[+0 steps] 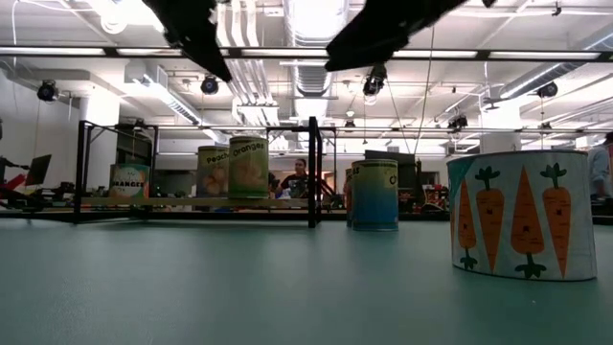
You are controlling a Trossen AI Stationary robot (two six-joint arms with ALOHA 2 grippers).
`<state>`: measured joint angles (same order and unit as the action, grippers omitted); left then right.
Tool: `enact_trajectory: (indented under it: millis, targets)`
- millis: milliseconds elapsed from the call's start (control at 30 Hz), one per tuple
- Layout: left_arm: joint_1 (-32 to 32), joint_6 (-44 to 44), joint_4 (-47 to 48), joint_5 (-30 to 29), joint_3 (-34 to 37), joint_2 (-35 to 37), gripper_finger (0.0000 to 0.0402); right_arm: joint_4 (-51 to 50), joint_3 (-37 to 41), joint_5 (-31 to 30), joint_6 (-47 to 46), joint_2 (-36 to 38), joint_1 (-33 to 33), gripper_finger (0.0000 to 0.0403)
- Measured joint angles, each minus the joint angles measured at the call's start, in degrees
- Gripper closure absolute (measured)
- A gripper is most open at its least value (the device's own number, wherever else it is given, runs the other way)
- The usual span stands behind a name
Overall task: Pick and place cans onto a shelf
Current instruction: Put the large canned oranges on the shelf
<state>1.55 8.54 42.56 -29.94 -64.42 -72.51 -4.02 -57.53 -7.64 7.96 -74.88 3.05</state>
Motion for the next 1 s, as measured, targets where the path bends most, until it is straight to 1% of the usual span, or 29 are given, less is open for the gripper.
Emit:
enact_trajectory:
  millis: [133, 200, 267, 333, 400, 500, 667, 1000]
  targets:
    - [-6.3, -5.8, -0.5, 8.4, -2.9, -3.2, 0.0402, 6.2, 7.3, 0.6, -0.4, 4.7, 0.1, 0.0039]
    - [-9.1, -7.2, -1.1, 10.2, -3.6, -4.7, 0.0402, 8.5, 10.2, 0.6, -0.4, 6.5, 0.1, 0.0039]
    - [-11.1, -8.0, -1.3, 10.5, -3.6, -6.3, 0.0402, 10.9, 12.5, 0.6, 0.0, 8.1, 0.1, 0.0039]
    - [-13.0, -8.6, -3.8, 10.6, -3.5, -7.7, 0.0402, 12.2, 13.9, 0.6, 0.8, 9.4, 0.1, 0.0039]
    - [-14.4, -9.2, -6.0, 11.5, -3.0, -9.3, 0.0402, 12.9, 14.3, 0.7, 1.8, 10.4, 0.1, 0.0039]
    - [-16.0, -9.6, -6.7, 11.6, -2.8, -11.9, 0.0402, 12.6, 14.5, 0.7, 2.1, 11.3, 0.1, 0.0039]
    - [-17.2, -9.6, -6.8, 11.6, -2.6, -14.5, 0.0402, 12.1, 14.6, 0.7, 2.1, 12.0, 0.1, 0.0039]
    - [-17.4, -8.4, -5.0, 11.5, -2.5, -14.6, 0.0402, 12.0, 14.6, 0.8, 2.1, 11.1, 0.1, 0.0039]
